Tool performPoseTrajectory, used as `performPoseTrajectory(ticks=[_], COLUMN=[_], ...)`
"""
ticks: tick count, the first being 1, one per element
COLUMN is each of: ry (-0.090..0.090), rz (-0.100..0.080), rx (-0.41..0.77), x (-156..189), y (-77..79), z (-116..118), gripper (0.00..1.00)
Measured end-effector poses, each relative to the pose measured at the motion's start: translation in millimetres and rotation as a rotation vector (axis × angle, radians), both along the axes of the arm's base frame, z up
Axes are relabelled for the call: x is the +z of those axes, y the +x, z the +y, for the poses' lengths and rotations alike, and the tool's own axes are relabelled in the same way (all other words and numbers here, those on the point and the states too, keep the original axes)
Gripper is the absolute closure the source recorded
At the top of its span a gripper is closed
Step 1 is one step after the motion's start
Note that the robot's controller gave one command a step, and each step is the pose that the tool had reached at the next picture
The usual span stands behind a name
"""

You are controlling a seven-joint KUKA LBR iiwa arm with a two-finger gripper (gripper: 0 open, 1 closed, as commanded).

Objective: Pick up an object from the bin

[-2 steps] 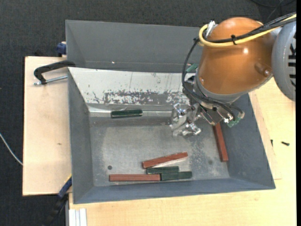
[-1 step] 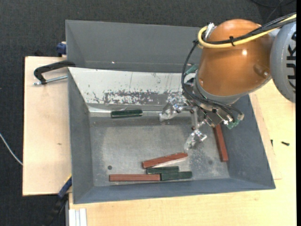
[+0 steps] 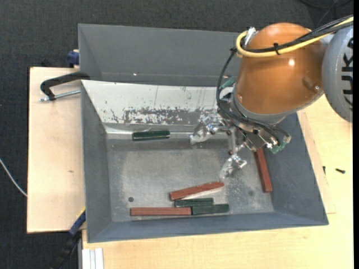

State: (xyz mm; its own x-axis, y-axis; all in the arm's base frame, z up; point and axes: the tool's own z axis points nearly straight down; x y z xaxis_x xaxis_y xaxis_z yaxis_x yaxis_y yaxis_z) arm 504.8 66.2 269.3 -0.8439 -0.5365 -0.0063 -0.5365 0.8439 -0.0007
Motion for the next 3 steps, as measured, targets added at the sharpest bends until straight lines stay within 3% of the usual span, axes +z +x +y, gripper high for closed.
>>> performPoseTrajectory(ticks=[1,2,3], ry=[-0.001,-0.001,-0.014], rz=[-0.001,0.000,0.029], rx=[0.072,0.088,0.068], x=[-48,-108,-182], y=[-2.9,-7.1,9.9], z=[6,-4,-31], gripper=[0.00,0.00,1.00])
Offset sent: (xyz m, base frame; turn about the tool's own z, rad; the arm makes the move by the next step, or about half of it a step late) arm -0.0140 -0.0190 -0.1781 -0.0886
